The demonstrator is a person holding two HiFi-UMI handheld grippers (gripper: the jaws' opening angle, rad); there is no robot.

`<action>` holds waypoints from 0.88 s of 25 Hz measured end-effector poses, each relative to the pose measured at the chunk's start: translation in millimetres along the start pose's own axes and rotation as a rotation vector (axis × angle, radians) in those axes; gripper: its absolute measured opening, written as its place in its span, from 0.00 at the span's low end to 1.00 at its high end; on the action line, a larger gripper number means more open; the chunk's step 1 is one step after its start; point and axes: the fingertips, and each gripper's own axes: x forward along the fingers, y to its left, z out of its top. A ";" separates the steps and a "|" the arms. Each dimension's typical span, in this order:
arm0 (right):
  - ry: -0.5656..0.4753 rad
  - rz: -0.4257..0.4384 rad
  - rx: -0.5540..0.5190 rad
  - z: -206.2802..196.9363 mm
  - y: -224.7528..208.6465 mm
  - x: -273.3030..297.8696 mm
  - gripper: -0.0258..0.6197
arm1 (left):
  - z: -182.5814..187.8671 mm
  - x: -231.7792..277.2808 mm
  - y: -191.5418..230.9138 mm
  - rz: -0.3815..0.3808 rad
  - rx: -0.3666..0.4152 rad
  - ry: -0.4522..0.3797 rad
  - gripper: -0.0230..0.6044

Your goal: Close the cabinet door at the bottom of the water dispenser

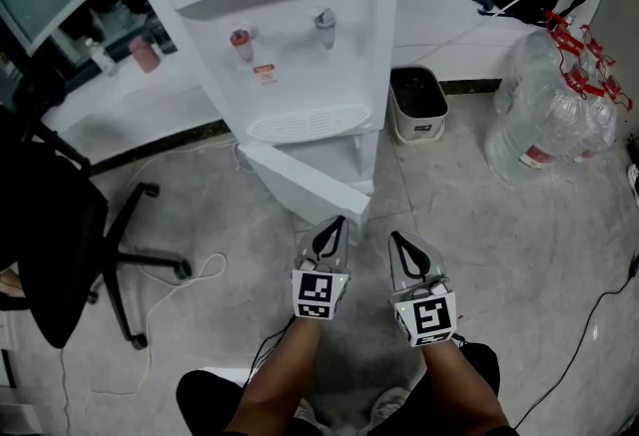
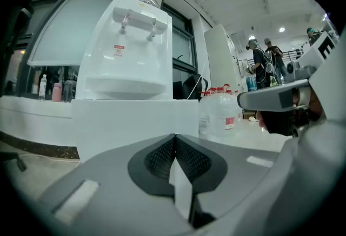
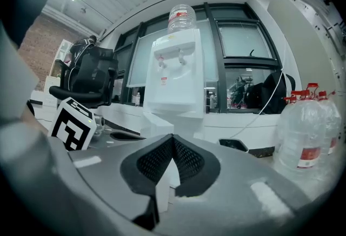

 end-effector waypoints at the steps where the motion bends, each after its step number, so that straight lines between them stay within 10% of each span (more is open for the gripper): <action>1: -0.004 0.002 -0.001 2.7 -0.3 0.0 0.04 | 1.6 4.1 -0.6 -0.001 0.007 -0.003 0.06; 22: 0.025 0.018 0.043 -0.5 -7.3 7.9 0.04 | 11.4 58.1 -1.4 -0.014 0.009 -0.009 0.06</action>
